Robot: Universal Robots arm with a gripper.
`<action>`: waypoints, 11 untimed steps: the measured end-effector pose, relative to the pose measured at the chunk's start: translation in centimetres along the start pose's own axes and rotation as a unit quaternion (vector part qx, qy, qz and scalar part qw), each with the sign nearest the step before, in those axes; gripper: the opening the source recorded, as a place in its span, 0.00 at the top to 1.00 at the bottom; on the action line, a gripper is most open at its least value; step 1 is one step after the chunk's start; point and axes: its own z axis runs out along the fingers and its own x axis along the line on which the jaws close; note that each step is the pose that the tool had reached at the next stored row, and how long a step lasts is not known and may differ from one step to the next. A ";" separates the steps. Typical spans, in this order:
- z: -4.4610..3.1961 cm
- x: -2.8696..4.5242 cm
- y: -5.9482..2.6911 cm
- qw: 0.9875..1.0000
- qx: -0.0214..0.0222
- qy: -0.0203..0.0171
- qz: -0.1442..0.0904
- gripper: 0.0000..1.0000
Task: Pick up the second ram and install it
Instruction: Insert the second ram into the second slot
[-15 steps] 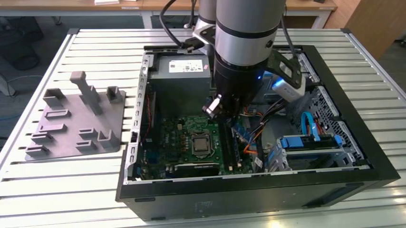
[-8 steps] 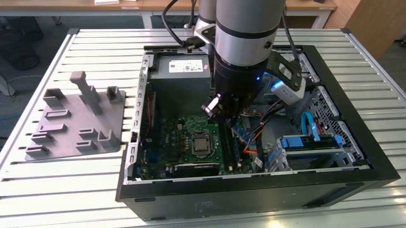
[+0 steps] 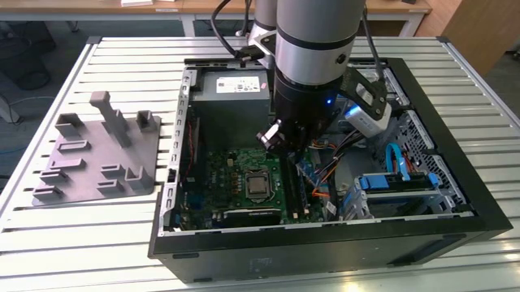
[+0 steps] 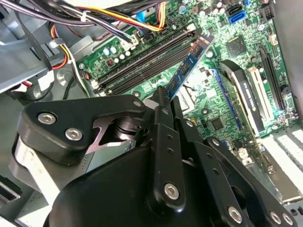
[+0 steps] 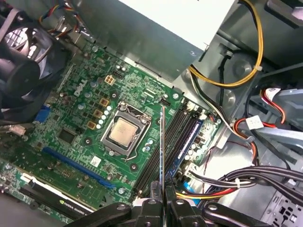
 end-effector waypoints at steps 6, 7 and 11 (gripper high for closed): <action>0.05 0.00 0.00 1.000 0.001 0.000 0.023 0.86; 0.05 0.00 0.00 1.000 0.001 0.000 0.027 0.86; 0.08 0.00 0.00 0.999 0.002 0.001 0.042 0.86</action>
